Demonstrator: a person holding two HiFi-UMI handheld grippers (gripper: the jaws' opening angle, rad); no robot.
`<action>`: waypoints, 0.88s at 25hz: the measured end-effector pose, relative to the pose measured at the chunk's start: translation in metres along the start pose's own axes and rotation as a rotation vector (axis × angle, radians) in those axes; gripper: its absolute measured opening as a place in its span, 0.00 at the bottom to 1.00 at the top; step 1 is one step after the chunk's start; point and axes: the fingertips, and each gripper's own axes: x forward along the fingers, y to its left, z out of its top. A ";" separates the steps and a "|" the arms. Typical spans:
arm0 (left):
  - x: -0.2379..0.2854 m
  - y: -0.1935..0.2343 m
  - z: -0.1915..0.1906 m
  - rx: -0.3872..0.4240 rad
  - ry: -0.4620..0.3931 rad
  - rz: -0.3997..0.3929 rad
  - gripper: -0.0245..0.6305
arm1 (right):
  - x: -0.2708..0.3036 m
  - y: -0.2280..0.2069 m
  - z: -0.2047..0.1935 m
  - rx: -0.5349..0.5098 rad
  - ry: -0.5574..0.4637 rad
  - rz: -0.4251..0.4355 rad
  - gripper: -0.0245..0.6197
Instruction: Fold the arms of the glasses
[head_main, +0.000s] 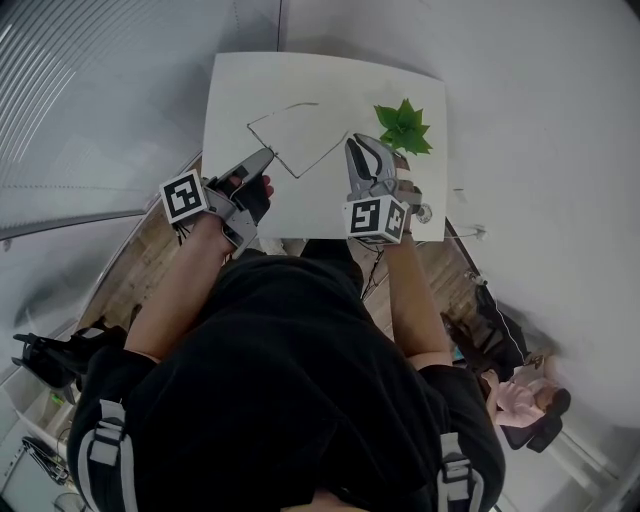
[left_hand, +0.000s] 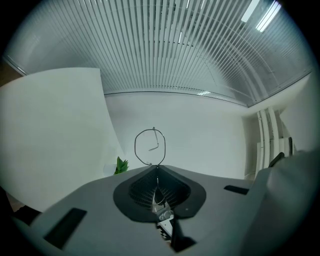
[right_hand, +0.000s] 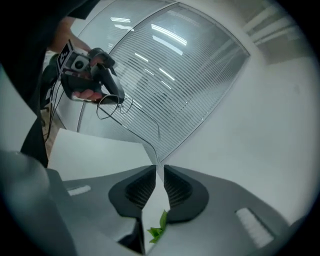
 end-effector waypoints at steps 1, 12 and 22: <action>0.000 0.000 0.000 0.000 0.000 -0.001 0.06 | 0.001 0.001 -0.001 -0.030 0.010 -0.005 0.13; -0.003 -0.002 -0.005 0.002 0.004 -0.002 0.06 | 0.003 0.003 -0.002 -0.269 0.068 -0.054 0.15; 0.000 -0.001 -0.009 -0.002 0.018 0.004 0.06 | 0.004 0.004 -0.006 -0.321 0.071 -0.064 0.11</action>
